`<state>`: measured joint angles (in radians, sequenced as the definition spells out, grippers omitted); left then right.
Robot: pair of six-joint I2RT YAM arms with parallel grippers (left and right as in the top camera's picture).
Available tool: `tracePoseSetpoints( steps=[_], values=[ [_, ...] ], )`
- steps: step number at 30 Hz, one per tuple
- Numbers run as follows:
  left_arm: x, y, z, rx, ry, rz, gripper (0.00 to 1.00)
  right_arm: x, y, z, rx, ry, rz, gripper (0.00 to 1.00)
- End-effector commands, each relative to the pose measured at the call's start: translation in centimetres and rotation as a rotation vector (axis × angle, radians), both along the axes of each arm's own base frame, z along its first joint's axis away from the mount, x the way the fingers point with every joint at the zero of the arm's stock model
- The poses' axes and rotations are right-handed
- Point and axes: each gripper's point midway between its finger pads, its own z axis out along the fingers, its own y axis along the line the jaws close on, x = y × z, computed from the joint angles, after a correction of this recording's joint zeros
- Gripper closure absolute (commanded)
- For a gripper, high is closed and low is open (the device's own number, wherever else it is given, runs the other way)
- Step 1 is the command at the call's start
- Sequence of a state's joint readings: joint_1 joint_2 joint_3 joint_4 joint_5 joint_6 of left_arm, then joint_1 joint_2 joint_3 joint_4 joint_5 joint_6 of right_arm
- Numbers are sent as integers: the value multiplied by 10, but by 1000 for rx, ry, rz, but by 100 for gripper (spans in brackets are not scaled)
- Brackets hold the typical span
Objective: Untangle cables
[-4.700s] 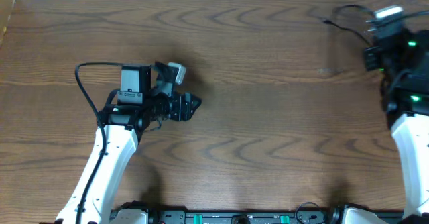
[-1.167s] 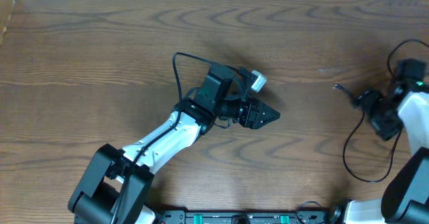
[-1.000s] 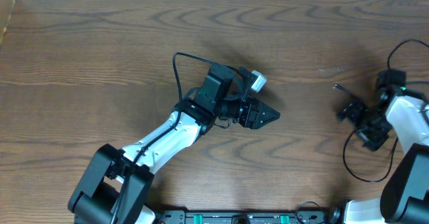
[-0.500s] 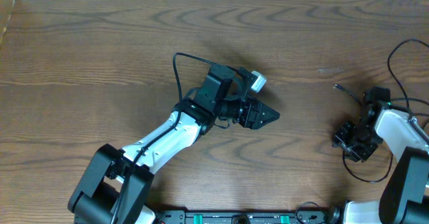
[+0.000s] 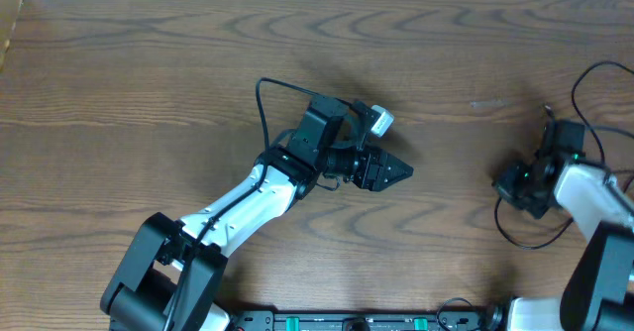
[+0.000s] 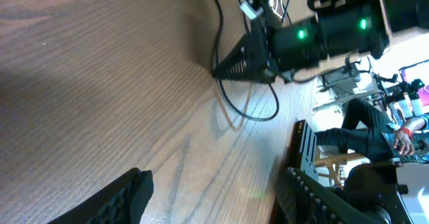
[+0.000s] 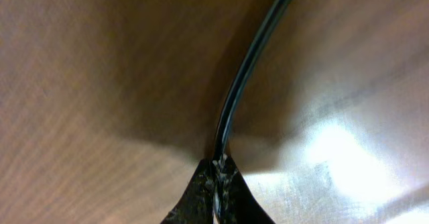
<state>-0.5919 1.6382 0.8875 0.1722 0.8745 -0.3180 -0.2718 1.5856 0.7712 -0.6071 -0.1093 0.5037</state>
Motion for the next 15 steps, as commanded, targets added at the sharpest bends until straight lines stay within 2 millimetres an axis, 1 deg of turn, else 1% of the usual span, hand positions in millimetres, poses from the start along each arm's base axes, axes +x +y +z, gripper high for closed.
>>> tracePoseSetpoints(
  steps=[1,2,3,4,5,6,7,8,9,10,12,13,14,15],
  values=[
    [5,-3,11,-19,-9,-7,35,61,-30,60,-63,-164,69,99],
    [5,-3,11,-19,-9,-7,35,80,-43,87,-86,-223,49,99],
    [5,-3,11,-19,-9,-7,35,100,-59,121,-119,-298,26,99],
    [5,-3,11,-19,-9,-7,35,111,-72,144,-146,-349,2,99],
    [5,-3,11,-19,-9,-7,35,127,-94,185,-187,-444,-60,99],
    [5,-3,11,-19,-9,-7,35,142,-126,238,-258,-572,-126,99],
    [5,-3,11,-18,-9,-7,35,146,-144,267,-296,-638,-162,99],
    [5,-3,10,-17,-6,-7,35,145,-168,304,-349,-716,-204,99],
    [4,-3,10,-16,-5,-7,35,141,-182,324,-382,-752,-232,99],
    [4,-3,10,-15,-3,-7,35,131,-202,350,-428,-796,-277,99],
    [4,-3,10,-15,-3,-7,35,114,-231,381,-493,-844,-342,99],
    [4,-3,10,-15,-3,-7,35,104,-244,390,-520,-855,-374,99],
    [4,-3,10,-15,-3,-7,35,92,-258,395,-543,-857,-408,99],
    [4,-3,10,-15,-4,-7,35,83,-268,395,-553,-851,-440,99]
  ],
)
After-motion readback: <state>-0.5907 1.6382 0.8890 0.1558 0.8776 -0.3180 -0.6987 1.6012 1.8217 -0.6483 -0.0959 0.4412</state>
